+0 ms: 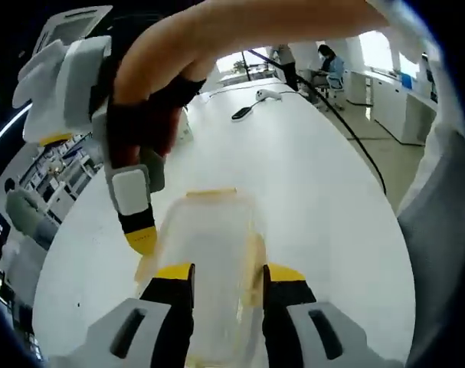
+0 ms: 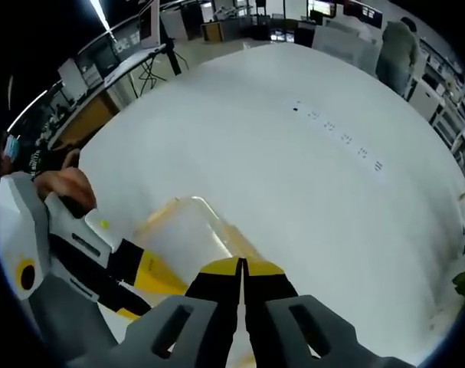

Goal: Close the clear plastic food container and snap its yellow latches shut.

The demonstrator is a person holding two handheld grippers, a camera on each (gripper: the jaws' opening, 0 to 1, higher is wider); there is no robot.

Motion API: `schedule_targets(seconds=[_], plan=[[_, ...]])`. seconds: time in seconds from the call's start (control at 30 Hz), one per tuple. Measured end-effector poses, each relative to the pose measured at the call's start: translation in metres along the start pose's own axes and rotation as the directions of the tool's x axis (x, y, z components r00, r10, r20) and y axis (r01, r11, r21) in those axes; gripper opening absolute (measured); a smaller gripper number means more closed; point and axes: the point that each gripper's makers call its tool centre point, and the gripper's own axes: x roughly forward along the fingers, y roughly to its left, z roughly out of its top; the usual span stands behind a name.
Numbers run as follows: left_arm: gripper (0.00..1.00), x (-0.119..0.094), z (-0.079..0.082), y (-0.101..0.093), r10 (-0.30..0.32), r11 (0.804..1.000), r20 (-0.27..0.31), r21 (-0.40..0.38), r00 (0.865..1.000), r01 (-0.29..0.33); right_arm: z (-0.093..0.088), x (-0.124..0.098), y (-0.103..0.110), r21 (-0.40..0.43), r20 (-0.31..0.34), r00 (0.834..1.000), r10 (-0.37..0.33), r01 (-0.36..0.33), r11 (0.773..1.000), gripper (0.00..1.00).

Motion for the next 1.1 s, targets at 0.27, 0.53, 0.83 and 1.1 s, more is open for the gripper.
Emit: schedule_targets(seconds=[0.27,0.53,0.83,1.1], plan=[[0.29,0.001,-0.003,-0.001,0.027,0.996,-0.026,0.086,0.999,-0.024,0.000,0.000,-0.001,-0.019,0.001,1.000,0.009,-0.009,1.000,0.00],[0.29,0.001,-0.003,0.000,0.028,0.997,-0.028,0.069,0.999,-0.026,0.003,0.000,-0.001,-0.075,0.015,0.998,0.058,-0.057,0.996,0.07],[0.28,0.002,-0.002,0.001,0.020,0.998,-0.027,0.067,0.999,-0.018,-0.003,-0.001,0.012,-0.307,-0.190,0.944,0.270,-0.318,0.897,0.23],[0.28,0.003,-0.002,0.002,0.014,0.997,-0.042,0.073,0.999,-0.011,-0.009,0.010,0.009,-0.411,-0.372,0.898,0.233,-0.385,0.827,0.33]])
